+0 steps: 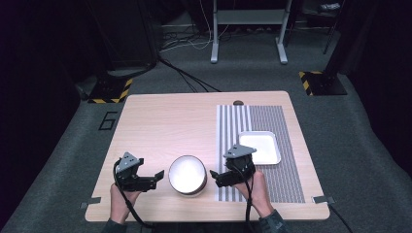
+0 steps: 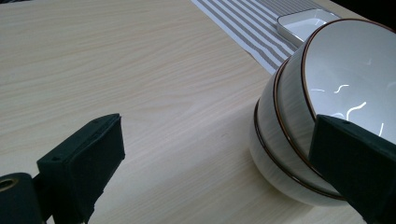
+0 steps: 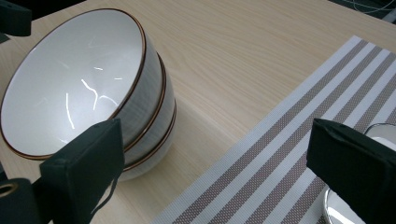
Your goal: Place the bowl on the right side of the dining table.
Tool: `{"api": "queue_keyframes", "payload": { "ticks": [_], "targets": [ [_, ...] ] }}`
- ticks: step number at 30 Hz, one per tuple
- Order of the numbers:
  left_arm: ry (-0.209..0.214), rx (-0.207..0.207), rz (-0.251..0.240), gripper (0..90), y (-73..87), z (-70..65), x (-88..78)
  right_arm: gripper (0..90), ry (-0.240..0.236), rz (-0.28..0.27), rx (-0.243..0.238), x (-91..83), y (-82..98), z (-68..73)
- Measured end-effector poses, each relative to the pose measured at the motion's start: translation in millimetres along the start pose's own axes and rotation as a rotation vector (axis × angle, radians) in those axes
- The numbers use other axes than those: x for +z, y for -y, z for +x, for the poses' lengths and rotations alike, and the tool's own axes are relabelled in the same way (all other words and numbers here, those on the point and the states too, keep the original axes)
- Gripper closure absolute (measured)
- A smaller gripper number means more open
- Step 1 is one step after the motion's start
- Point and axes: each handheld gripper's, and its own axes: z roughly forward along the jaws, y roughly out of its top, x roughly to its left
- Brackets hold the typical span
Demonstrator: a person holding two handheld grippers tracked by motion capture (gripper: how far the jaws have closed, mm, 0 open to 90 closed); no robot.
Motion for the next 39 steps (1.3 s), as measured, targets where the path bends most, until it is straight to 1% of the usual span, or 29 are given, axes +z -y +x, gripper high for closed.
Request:
{"api": "queue_keyframes", "payload": {
  "ticks": [5,6,10,12,16,18,20,22,24,31,34,36,39],
  "targets": [
    [0.005,0.011,-0.01,3.3,-4.7,-3.3,0.6,3.5,-0.007,0.003,-0.012,1.2,-3.9,3.2],
    [0.006,0.014,-0.007,3.4,-5.9,-3.5,0.2,3.6,-0.012,-0.002,-0.016,1.9,-5.7,3.9],
    [0.015,0.014,-0.02,3.4,-9.1,-5.9,2.2,4.0,-0.021,-0.009,-0.021,3.1,-9.1,6.1],
    [0.023,0.016,-0.015,3.5,-10.4,-7.3,3.6,3.9,-0.025,-0.009,-0.019,3.4,-9.9,6.9],
    [0.035,0.026,-0.007,3.5,-12.3,-10.7,7.5,4.0,-0.033,-0.008,-0.035,6.5,-13.1,10.1],
    [0.048,0.026,-0.008,3.8,-13.3,-12.6,10.3,4.2,-0.041,-0.005,-0.037,9.6,-15.0,13.0],
    [0.051,0.029,-0.006,3.8,-13.5,-13.3,11.2,4.3,-0.044,-0.004,-0.037,10.7,-15.6,14.1],
    [0.058,0.03,-0.004,4.1,-13.5,-15.5,13.9,4.6,-0.05,0.0,-0.051,14.6,-17.1,16.6],
    [0.067,0.043,0.006,4.1,-13.3,-18.0,17.9,4.6,-0.053,0.004,-0.053,17.2,-17.8,18.6],
    [0.072,0.048,0.015,4.2,-12.9,-20.1,22.1,4.6,-0.058,0.016,-0.062,23.3,-18.1,22.3],
    [0.077,0.043,0.019,4.2,-12.7,-19.7,23.4,5.0,-0.064,0.019,-0.053,26.0,-18.2,23.8],
    [0.08,0.043,0.022,4.2,-12.0,-20.8,25.7,5.6,-0.063,0.021,-0.067,28.9,-19.2,24.8],
    [0.085,0.047,0.026,4.2,-11.4,-22.3,27.9,5.6,-0.067,0.027,-0.067,31.1,-19.5,26.2]
  ]
}}
